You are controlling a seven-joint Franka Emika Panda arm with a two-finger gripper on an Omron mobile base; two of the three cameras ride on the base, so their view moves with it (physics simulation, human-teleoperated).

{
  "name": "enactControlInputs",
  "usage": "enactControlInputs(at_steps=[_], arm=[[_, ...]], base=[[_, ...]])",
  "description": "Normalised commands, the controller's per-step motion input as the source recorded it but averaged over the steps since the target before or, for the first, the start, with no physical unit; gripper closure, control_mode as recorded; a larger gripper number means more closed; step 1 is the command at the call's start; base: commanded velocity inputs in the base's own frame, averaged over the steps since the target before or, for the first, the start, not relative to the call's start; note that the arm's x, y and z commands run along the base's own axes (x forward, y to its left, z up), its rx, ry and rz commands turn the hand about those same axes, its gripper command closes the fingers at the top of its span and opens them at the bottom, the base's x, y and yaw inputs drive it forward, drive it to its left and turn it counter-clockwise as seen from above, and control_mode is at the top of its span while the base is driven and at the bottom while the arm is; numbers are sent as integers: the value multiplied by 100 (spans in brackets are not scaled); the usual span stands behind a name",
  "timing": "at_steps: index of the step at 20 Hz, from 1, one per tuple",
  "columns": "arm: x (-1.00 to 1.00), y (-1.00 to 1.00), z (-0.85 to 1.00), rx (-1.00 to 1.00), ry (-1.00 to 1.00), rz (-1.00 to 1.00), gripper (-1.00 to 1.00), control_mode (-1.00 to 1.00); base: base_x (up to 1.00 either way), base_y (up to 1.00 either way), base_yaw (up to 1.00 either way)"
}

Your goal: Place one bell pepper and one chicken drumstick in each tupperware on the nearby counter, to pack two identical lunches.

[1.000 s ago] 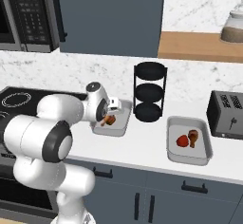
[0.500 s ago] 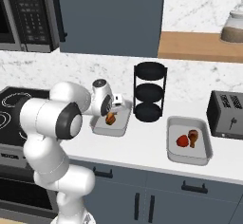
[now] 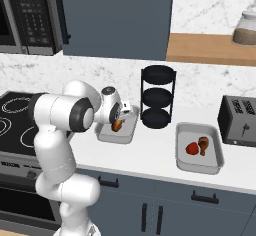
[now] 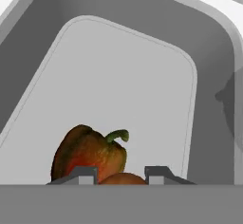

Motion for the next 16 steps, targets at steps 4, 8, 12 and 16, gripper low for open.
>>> enactControlInputs(at_steps=[4, 8, 12, 16], arm=[[28, 0, -29, -1, 0, 3, 100, -100], [30, 0, -25, -2, 0, 2, -100, -100], [17, 0, -31, -5, 0, 2, -100, -100], [2, 0, -20, -7, 0, 1, -100, -100]], base=[[0, 0, 0], [0, 0, 0], [0, 0, 0], [0, 0, 0]])
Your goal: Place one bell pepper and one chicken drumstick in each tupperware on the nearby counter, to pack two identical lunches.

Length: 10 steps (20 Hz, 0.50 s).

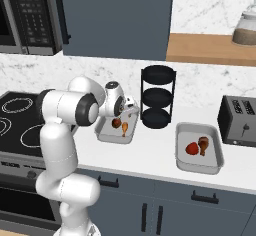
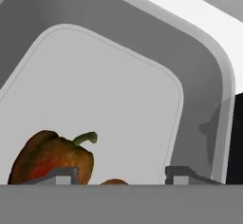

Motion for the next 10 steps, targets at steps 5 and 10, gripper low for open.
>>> enactControlInputs(at_steps=[5, 10], arm=[[-9, 6, 2, -4, 0, 0, -100, -100], [-33, 6, 2, -3, 0, 0, -100, -100]], base=[[0, 0, 0], [0, 0, 0]])
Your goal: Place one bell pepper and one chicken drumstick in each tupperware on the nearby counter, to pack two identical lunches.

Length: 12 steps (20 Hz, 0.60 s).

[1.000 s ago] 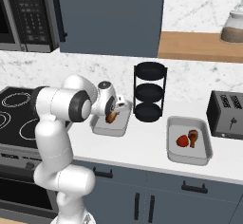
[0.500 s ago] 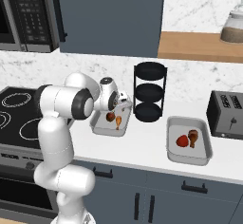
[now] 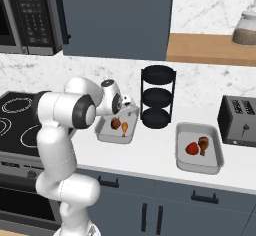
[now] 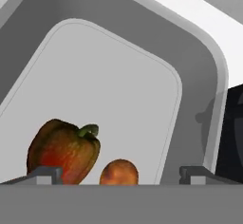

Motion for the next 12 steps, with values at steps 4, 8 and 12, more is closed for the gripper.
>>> enactControlInputs(at_steps=[4, 8, 12], arm=[[-42, 3, -1, -5, -4, 0, -100, -100], [-69, 5, 0, -5, -20, 0, -100, -100], [-86, 10, 17, -4, -31, 0, -100, -100]], base=[[0, 0, 0], [0, 0, 0], [0, 0, 0]])
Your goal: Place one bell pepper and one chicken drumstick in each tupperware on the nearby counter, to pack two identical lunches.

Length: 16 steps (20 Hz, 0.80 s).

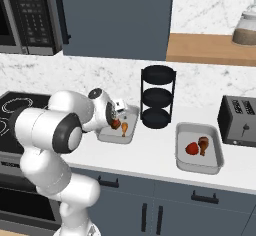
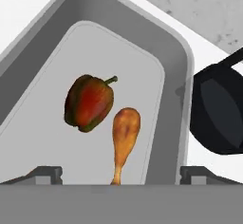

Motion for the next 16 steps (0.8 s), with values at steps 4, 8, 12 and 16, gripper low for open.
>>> enactControlInputs(at_steps=[4, 8, 12, 16], arm=[[-82, 28, 41, -8, -37, 0, -100, -100], [-65, 60, 87, -13, -25, 0, -100, -100], [-62, 86, 100, -23, -20, 0, -100, -100], [-58, 84, 97, -25, -19, 0, -100, -100]], base=[[0, 0, 0], [0, 0, 0], [0, 0, 0], [0, 0, 0]])
